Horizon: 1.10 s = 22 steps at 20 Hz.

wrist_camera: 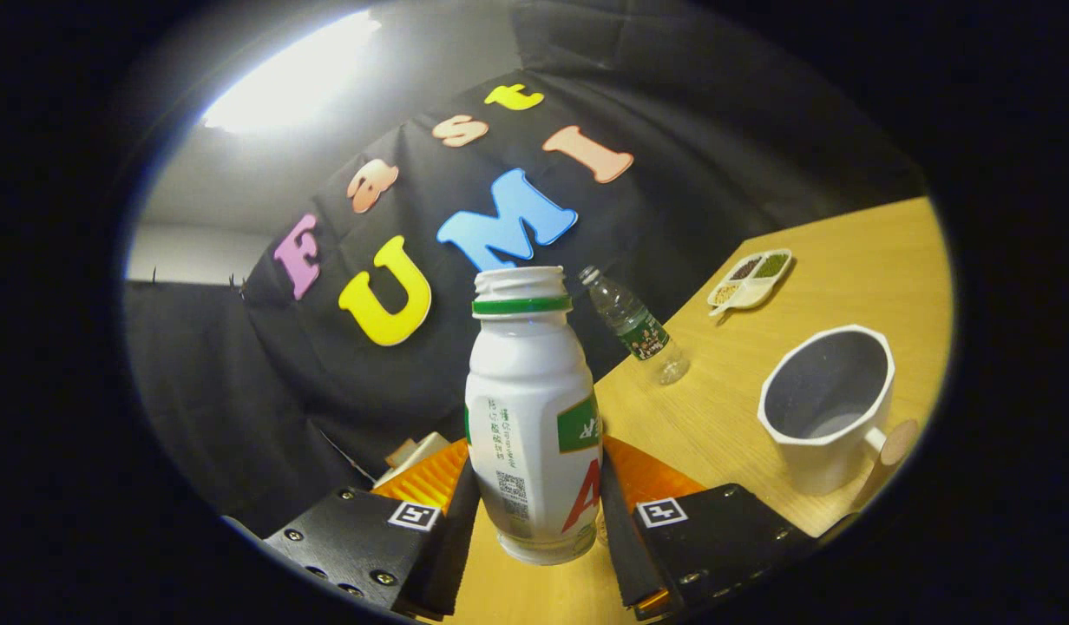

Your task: Take the bottle from table, then pour the juice into the cup, finally place the bottle on the coaster

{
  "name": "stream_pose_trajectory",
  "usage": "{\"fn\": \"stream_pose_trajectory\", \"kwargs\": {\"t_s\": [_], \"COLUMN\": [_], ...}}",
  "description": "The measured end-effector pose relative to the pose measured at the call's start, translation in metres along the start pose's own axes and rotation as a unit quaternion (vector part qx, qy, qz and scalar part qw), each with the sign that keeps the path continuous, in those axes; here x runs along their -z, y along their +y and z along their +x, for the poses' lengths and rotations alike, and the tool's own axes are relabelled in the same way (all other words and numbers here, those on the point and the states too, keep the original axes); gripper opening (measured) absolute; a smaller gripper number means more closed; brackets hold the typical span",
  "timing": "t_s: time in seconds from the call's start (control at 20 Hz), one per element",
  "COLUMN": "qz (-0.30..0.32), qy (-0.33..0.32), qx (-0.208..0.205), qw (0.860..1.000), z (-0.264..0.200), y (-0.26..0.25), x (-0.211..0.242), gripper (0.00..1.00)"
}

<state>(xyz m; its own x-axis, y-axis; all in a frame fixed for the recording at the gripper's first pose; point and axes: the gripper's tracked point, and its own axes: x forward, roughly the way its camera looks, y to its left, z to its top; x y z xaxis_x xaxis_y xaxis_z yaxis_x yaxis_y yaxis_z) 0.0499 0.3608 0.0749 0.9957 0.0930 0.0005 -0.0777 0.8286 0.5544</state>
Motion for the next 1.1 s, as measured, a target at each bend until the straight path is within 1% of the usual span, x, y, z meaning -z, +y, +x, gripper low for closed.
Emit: {"fn": "stream_pose_trajectory", "kwargs": {"t_s": [0.1, 0.2, 0.3, 0.45, 0.55, 0.65, 0.75, 0.95, 1.1], "qz": [-0.082, -0.155, -0.206, -0.264, -0.274, -0.279, -0.282, -0.267, -0.26], "qy": [0.009, 0.01, 0.012, 0.021, 0.035, 0.047, 0.038, 0.034, 0.038], "qx": [0.022, 0.039, 0.041, 0.056, 0.05, 0.053, 0.052, 0.051, 0.056], "qw": [0.996, 0.987, 0.978, 0.963, 0.96, 0.958, 0.957, 0.962, 0.963], "z": [0.009, 0.021, 0.032, 0.046, 0.053, 0.055, 0.054, 0.054, 0.051], "y": [0.0, -0.002, 0.001, -0.006, -0.007, -0.012, -0.012, -0.015, -0.016], "x": [0.004, 0.01, 0.017, 0.029, 0.041, 0.049, 0.046, 0.046, 0.047], "gripper": [0.67, 0.67, 0.67, 0.67, 0.68, 0.68, 0.67, 0.68, 0.74]}}
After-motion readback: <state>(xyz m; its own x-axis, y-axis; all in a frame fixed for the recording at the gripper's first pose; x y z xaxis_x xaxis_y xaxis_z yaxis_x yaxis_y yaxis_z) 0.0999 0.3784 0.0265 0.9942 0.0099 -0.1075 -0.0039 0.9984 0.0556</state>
